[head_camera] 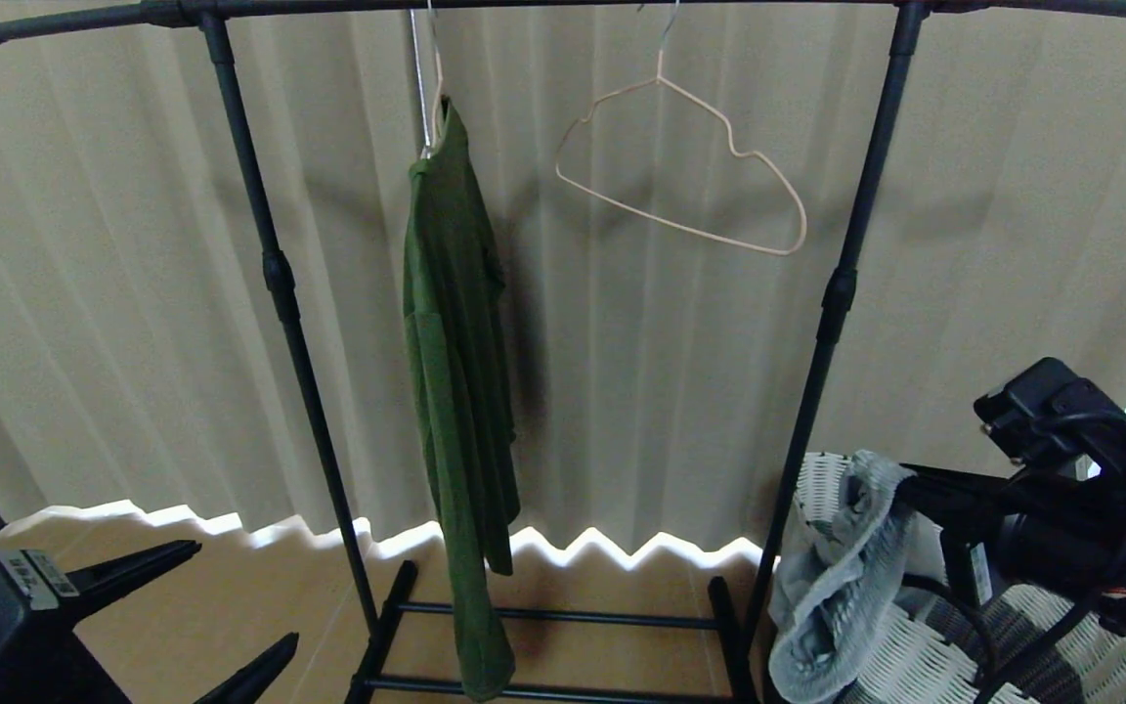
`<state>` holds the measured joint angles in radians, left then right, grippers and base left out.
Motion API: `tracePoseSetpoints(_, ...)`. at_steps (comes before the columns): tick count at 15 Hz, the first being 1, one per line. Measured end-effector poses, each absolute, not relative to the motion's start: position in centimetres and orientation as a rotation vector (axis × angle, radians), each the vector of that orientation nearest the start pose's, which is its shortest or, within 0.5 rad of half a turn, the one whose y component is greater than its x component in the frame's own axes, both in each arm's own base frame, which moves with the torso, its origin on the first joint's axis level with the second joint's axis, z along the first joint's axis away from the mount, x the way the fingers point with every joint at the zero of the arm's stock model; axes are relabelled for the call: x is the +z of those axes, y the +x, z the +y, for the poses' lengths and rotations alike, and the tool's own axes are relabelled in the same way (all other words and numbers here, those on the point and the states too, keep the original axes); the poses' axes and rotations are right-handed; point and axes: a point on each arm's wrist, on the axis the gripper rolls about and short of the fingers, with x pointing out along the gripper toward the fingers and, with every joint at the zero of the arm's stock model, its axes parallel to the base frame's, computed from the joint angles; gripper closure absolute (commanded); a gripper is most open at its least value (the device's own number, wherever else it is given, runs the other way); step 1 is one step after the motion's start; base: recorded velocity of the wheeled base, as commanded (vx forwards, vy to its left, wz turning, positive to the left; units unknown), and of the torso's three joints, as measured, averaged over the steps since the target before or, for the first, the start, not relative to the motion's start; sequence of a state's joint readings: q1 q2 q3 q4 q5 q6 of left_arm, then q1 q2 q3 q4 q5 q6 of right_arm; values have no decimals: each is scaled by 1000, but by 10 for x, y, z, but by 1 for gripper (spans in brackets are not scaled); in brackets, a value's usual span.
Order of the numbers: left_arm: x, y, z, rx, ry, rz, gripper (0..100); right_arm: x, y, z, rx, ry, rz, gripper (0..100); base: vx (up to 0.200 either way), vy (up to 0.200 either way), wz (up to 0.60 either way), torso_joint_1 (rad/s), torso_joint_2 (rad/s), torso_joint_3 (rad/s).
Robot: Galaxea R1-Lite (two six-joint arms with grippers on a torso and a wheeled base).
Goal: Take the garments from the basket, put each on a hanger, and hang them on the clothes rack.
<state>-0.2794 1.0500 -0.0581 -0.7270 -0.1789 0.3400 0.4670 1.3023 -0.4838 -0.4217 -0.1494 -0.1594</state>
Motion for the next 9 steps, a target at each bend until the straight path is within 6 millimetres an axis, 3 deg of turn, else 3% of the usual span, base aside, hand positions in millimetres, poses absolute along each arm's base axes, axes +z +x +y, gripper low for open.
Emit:
tracePoseSetpoints(5, 148, 114, -68, -710, 290, 140, 0, 187, 162, 100, 436, -202, 303, 100, 0, 0, 0, 0, 0, 0)
tracePoseSetpoints(9, 164, 141, -117, -821, 200, 184, 0, 216, 159, 114, 532, -124, 208, 100, 0, 0, 0, 0, 0, 0)
